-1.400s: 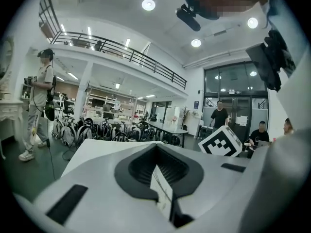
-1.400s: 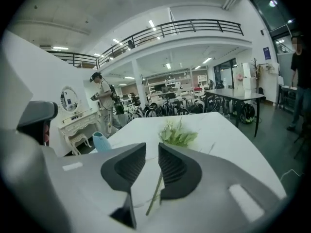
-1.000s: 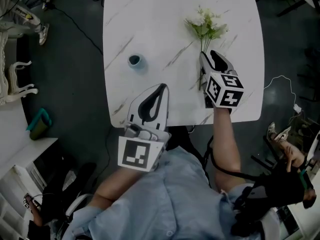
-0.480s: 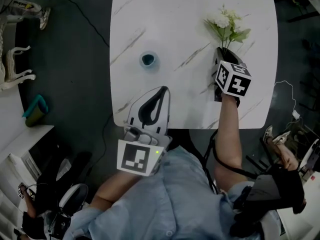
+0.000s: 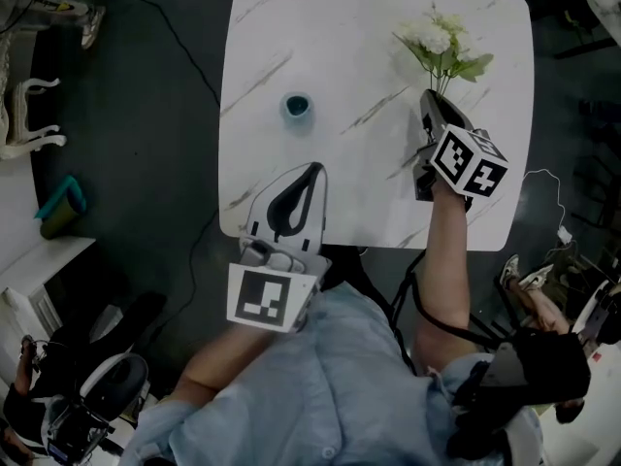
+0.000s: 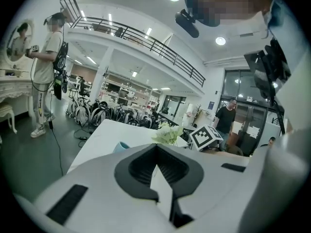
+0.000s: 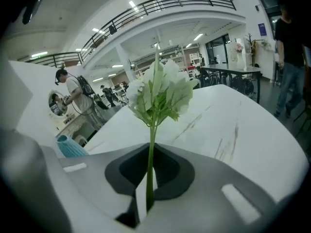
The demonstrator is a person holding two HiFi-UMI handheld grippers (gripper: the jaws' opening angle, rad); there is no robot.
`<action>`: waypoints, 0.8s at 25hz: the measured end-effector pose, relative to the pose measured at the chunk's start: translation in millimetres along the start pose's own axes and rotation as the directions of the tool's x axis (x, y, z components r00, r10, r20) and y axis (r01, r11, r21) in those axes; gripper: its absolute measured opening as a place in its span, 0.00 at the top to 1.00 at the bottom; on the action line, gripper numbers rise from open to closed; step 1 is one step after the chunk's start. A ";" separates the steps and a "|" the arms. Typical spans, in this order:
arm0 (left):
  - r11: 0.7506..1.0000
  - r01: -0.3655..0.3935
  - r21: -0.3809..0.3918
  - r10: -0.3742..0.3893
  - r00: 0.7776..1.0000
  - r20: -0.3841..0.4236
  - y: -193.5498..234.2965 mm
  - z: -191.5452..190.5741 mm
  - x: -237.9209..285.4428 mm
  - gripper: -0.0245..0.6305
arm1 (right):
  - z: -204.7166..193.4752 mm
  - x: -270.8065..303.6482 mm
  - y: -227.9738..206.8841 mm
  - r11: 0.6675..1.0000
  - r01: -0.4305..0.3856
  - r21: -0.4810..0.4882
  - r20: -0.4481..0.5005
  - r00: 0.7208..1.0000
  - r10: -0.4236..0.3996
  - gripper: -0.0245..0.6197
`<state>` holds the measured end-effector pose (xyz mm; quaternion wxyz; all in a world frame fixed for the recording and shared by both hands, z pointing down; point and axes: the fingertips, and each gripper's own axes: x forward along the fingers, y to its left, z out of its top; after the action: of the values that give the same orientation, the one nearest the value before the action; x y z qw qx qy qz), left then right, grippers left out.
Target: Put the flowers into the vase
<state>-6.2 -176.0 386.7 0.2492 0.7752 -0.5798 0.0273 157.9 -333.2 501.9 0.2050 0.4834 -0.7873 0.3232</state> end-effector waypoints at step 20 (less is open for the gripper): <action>0.988 -0.149 -0.052 0.155 0.974 0.164 15.1 50.6 -69.5 0.96 | 91.3 -52.9 173.9 0.920 -0.381 -0.088 0.168 0.905 0.391 0.95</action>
<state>-55.2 -138.8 324.7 0.2121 0.7230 -0.6568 -0.0305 25.2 -308.2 349.8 0.0770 0.3398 -0.8911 0.2908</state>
